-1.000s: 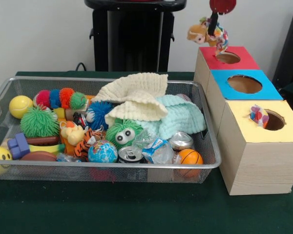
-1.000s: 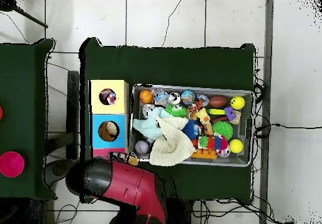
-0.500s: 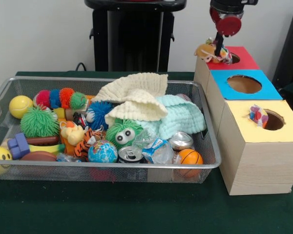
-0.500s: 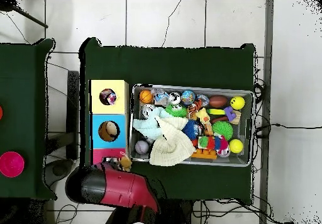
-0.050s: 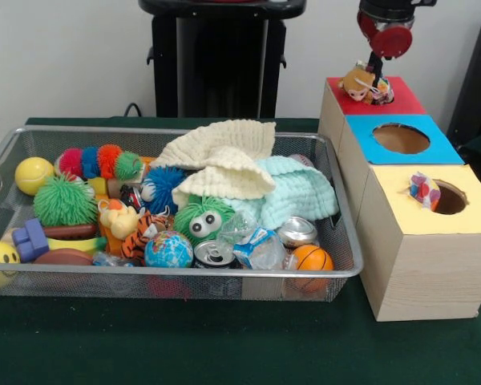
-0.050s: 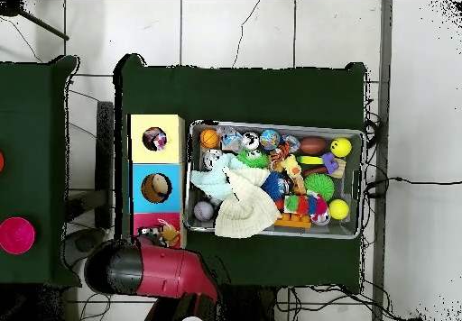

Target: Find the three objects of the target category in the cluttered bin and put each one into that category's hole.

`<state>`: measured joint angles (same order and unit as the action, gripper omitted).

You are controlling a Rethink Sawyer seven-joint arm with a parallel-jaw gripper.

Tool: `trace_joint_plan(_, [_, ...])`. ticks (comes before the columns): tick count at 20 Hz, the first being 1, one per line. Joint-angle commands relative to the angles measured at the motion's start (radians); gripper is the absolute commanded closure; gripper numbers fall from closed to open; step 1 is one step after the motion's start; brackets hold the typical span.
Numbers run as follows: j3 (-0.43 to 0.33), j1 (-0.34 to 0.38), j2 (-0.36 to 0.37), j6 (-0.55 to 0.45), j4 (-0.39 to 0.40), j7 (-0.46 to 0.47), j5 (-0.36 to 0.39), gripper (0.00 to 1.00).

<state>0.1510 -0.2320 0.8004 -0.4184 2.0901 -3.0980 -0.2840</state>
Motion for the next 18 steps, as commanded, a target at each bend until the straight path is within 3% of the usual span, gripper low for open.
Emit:
trace_joint_plan(1, [-0.127,0.004,-0.020,-0.079,0.066,0.003,-0.001,1.00])
trace_joint_plan(6, [-0.110,0.013,0.009,-0.124,0.056,0.015,0.020,1.00])
trace_joint_plan(9, [0.005,-0.017,0.073,-0.343,-0.034,0.037,0.129,1.00])
trace_joint_plan(11, [0.047,-0.003,0.130,-0.436,-0.067,0.070,0.181,1.00])
trace_joint_plan(15, [0.057,0.028,0.196,-0.502,-0.081,0.077,0.225,1.00])
trace_joint_plan(18, [0.059,0.054,0.212,-0.475,-0.089,0.094,0.269,1.00])
